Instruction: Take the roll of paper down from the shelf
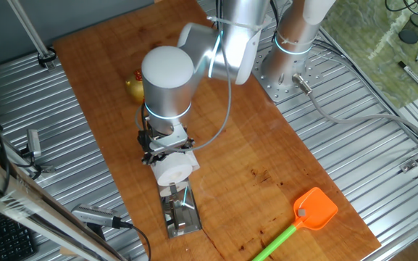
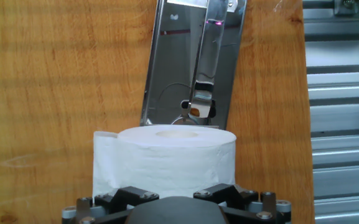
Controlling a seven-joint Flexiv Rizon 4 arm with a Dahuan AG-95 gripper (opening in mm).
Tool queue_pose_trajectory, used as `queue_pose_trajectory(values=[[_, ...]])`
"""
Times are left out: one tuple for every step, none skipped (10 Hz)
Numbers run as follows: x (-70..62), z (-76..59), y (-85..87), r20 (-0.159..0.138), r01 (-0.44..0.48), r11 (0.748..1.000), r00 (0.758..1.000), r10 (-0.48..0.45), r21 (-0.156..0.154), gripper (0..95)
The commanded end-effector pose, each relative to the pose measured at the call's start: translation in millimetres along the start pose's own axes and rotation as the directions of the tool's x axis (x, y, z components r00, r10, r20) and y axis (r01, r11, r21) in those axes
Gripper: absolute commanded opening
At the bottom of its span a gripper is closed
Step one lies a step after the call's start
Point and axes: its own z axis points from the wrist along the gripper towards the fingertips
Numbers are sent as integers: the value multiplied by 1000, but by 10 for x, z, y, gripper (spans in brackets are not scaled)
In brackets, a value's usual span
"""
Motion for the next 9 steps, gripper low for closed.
queue_pose_trajectory(values=[[-6, -7, 1, 10, -1, 1000, 1000, 1, -4, 950], [-9, -34, 6, 10, -6, 1000, 1000, 6, -5, 950], [-18, -82, 9, 9, -9, 1000, 1000, 9, -6, 950], [-37, -155, 4, 7, -18, 1000, 1000, 18, -9, 950], [-59, -220, -6, 6, -33, 999, 999, 33, -12, 950], [-83, -287, -13, 2, -58, 998, 998, 58, -17, 950], [-113, -377, -11, -7, -119, 993, 993, 119, -23, 950], [-137, -451, -3, -12, -197, 980, 980, 197, -36, 950], [-167, -547, 23, -17, -342, 939, 940, 342, -44, 950]])
